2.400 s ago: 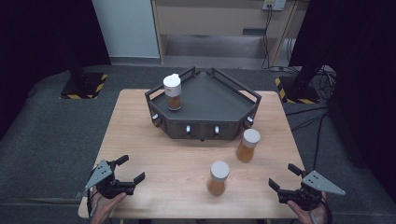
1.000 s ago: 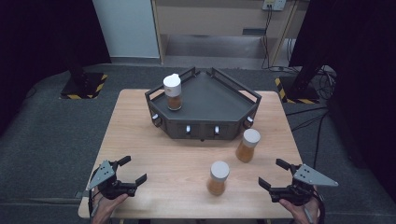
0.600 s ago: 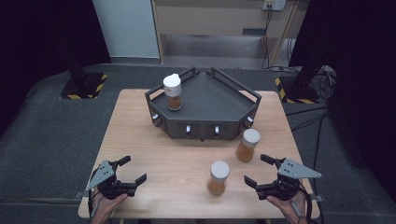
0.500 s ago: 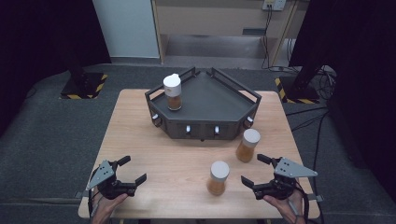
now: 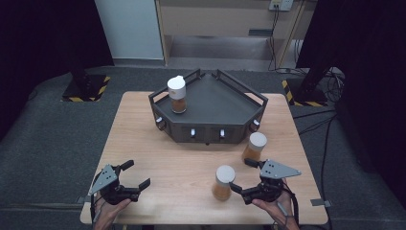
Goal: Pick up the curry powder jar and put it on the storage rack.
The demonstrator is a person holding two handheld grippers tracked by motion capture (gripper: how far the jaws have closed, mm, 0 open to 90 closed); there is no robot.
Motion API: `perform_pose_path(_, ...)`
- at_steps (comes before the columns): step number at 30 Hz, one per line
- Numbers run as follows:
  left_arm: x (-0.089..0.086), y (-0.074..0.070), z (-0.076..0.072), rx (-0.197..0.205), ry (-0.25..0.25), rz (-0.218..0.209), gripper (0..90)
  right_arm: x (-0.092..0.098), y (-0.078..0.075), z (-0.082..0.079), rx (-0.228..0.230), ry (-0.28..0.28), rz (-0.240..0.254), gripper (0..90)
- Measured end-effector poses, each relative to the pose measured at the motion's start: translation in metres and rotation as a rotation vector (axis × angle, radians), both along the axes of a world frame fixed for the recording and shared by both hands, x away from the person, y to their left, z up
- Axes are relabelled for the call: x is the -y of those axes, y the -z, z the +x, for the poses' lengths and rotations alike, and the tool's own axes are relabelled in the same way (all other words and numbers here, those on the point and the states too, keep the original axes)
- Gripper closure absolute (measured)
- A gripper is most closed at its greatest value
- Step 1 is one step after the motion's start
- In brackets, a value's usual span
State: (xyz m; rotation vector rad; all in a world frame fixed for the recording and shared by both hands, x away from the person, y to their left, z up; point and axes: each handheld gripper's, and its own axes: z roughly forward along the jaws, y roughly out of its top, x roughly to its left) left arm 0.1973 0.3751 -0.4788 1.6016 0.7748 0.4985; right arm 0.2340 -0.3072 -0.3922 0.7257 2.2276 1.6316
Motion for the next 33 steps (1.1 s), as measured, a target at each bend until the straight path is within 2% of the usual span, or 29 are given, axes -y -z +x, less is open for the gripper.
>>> perform_pose_path(10, 0.0, 0.0, 0.001, -0.002, 0.002, 0.003, 0.0, -0.017, 0.009, 0.013, -0.029, -0.022, -0.019, 4.5)
perform_pose_path(16, 0.0, 0.0, 0.001, -0.002, 0.003, 0.006, 0.0, -0.026, 0.015, 0.018, -0.031, -0.042, -0.038, 8.6)
perform_pose_path(25, 0.001, 0.0, 0.001, -0.002, 0.004, 0.006, 0.0, -0.031, 0.022, 0.022, -0.025, -0.054, -0.062, 18.4)
perform_pose_path(28, 0.001, 0.0, 0.001, -0.002, 0.004, 0.006, 0.0, -0.032, 0.025, 0.023, -0.027, -0.057, -0.066, 23.5)
perform_pose_path(31, 0.001, 0.0, 0.001, -0.002, 0.004, 0.006, 0.0, -0.032, 0.028, 0.022, -0.014, -0.061, -0.066, 32.7)
perform_pose_path(33, 0.001, 0.0, 0.001, -0.001, 0.004, 0.007, 0.0, -0.032, 0.029, 0.021, -0.011, -0.059, -0.058, 33.4)
